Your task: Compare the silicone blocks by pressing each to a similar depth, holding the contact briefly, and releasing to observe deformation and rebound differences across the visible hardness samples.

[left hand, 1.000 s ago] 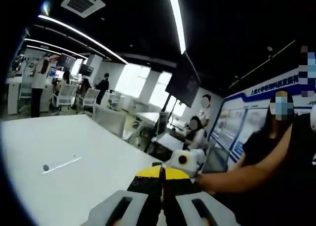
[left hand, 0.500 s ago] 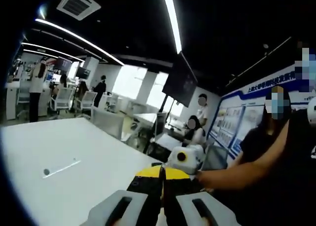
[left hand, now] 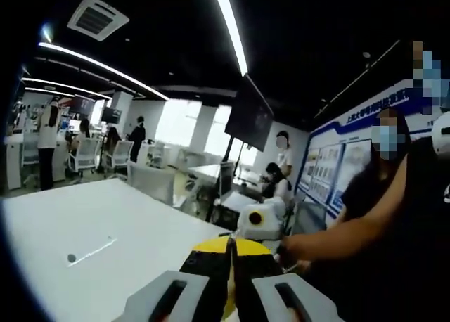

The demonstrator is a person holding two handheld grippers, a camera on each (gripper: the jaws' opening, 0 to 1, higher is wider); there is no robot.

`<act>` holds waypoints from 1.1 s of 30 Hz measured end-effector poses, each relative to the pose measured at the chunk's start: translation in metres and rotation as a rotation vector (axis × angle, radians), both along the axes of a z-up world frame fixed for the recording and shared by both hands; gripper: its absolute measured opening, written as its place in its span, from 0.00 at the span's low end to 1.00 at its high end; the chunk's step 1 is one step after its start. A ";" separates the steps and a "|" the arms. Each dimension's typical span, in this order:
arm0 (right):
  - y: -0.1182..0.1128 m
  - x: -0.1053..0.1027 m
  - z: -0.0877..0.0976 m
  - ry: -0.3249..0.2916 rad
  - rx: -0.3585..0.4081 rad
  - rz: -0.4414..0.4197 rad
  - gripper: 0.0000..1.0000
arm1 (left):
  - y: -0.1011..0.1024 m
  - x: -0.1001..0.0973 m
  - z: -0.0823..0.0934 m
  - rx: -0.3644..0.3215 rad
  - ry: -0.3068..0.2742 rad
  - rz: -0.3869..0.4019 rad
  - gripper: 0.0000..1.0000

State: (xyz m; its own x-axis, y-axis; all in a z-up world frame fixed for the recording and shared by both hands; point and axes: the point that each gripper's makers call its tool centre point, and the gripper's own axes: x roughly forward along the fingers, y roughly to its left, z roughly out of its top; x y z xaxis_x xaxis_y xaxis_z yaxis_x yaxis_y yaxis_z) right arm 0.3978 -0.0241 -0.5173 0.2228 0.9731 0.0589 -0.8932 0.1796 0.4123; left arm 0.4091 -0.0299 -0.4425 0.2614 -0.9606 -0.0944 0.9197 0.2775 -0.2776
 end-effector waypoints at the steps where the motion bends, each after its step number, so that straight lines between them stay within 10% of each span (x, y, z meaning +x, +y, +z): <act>1: 0.001 -0.001 0.000 -0.002 -0.002 0.001 0.12 | -0.001 0.000 -0.001 0.006 -0.003 0.000 0.00; 33: -0.001 -0.007 -0.017 0.039 -0.116 0.039 0.10 | -0.003 0.002 -0.022 0.077 -0.032 0.012 0.00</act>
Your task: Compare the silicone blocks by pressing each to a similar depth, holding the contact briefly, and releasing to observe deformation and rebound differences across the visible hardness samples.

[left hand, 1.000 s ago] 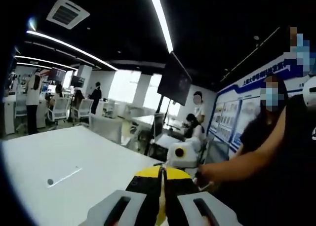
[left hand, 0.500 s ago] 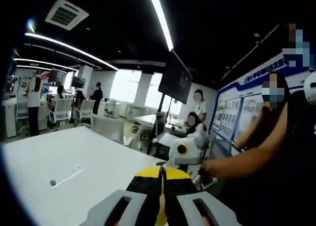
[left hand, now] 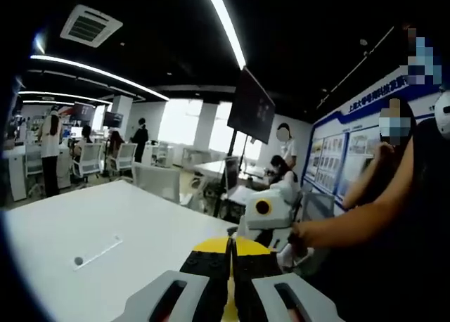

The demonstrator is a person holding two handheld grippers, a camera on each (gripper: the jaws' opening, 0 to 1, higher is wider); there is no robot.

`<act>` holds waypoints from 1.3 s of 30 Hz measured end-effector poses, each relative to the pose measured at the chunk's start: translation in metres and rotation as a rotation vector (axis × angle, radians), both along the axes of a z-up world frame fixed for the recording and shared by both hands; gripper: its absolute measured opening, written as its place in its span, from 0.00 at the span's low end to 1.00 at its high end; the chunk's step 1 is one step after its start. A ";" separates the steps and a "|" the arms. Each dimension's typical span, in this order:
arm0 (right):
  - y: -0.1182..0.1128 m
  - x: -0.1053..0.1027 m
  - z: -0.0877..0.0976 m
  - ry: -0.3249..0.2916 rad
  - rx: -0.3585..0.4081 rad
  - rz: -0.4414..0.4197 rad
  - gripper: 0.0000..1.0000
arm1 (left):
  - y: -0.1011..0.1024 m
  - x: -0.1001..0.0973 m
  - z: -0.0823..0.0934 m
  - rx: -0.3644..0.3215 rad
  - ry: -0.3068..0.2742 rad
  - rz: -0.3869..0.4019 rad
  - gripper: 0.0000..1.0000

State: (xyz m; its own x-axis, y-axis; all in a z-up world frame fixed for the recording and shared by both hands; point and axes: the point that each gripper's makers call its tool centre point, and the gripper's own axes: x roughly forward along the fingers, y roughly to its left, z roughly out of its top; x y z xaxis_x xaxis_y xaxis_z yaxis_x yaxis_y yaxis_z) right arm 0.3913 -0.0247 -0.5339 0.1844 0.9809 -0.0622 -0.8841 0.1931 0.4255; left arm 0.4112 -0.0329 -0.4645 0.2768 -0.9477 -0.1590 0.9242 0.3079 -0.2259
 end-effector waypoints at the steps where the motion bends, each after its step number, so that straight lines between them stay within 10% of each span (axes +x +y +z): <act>1: 0.000 -0.001 -0.001 -0.007 -0.007 0.000 0.09 | 0.000 -0.001 -0.001 0.008 0.006 -0.003 0.00; 39: -0.011 0.009 0.005 -0.103 0.002 -0.101 0.17 | -0.009 -0.002 0.010 -0.046 0.045 0.046 0.00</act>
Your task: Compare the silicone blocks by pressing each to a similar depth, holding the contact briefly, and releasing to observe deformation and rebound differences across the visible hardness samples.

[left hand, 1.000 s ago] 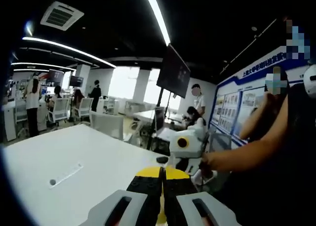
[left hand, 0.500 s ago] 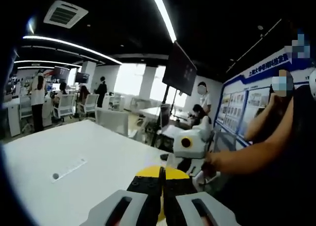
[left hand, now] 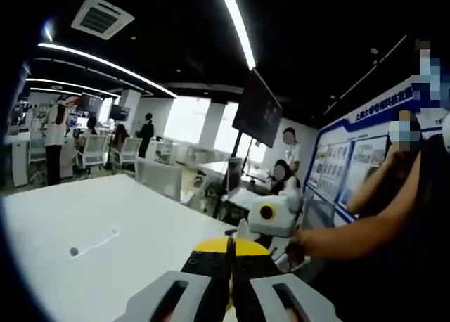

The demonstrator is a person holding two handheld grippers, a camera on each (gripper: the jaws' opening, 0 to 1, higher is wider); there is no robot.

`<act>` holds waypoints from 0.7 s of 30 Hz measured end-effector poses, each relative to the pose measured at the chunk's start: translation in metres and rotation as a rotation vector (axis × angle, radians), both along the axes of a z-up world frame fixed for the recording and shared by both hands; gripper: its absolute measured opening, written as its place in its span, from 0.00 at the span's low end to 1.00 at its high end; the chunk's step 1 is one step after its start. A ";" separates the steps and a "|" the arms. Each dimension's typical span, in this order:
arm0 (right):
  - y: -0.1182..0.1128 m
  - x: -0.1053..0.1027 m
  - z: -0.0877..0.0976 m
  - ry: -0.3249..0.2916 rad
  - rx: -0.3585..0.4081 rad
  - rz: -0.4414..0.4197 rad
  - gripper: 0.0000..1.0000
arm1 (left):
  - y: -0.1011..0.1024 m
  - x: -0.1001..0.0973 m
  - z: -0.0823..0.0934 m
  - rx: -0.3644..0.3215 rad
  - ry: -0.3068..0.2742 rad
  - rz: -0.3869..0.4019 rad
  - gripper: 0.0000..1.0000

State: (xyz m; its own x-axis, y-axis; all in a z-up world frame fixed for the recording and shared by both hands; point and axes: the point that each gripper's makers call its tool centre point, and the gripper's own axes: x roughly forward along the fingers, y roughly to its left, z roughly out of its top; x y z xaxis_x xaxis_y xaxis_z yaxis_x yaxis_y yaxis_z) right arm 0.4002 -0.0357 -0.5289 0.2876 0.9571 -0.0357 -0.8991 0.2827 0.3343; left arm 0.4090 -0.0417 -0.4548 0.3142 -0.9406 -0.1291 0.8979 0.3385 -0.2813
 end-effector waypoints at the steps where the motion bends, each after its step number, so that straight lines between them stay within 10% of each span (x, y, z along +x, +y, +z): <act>1: 0.000 -0.001 -0.002 0.014 0.010 0.000 0.17 | -0.002 0.000 -0.001 0.002 0.006 -0.002 0.00; 21: -0.001 0.005 -0.003 0.010 0.050 -0.065 0.28 | -0.006 0.000 -0.001 -0.036 0.056 0.001 0.00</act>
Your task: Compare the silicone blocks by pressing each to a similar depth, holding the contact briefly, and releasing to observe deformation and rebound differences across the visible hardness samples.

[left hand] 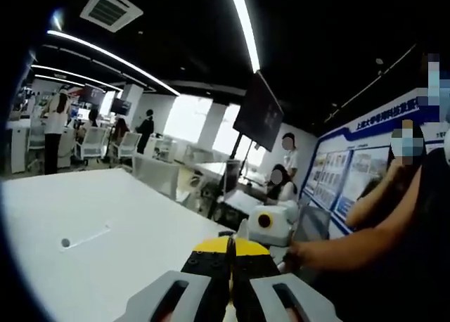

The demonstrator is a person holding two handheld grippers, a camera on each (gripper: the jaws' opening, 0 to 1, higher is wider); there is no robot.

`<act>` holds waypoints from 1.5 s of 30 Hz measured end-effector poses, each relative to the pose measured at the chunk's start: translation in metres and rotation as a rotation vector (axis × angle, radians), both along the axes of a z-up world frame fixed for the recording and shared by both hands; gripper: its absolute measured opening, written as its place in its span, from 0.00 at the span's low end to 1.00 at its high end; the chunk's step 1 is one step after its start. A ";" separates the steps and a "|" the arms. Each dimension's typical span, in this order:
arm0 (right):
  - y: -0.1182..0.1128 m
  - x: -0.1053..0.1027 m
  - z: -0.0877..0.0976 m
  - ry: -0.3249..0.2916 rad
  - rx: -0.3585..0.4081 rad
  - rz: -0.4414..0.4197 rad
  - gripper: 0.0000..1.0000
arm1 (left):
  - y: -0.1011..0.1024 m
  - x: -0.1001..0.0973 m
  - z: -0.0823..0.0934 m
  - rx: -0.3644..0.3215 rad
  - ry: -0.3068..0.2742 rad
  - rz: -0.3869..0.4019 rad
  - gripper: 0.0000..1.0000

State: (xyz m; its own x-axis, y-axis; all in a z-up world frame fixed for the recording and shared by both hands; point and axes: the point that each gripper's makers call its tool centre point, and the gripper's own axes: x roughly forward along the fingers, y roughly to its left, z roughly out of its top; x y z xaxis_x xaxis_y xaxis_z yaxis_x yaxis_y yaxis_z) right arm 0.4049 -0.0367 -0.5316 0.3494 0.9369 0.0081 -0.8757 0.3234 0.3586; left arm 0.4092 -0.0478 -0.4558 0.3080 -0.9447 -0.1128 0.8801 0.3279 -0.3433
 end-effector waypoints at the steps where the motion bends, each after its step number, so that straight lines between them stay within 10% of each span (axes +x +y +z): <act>1: 0.000 0.000 0.000 0.001 0.002 -0.001 0.28 | 0.000 0.000 0.000 -0.002 0.001 0.000 0.00; 6: 0.003 -0.001 0.002 0.003 0.010 0.008 0.34 | -0.003 -0.003 0.003 0.005 -0.001 -0.010 0.00; 21: -0.025 0.018 0.022 -0.118 -0.008 -0.157 0.97 | 0.002 -0.004 0.008 -0.027 0.000 0.018 0.00; 45: -0.075 0.020 -0.004 -0.099 -0.170 -0.293 0.96 | 0.011 0.023 0.021 -0.077 -0.015 0.105 0.00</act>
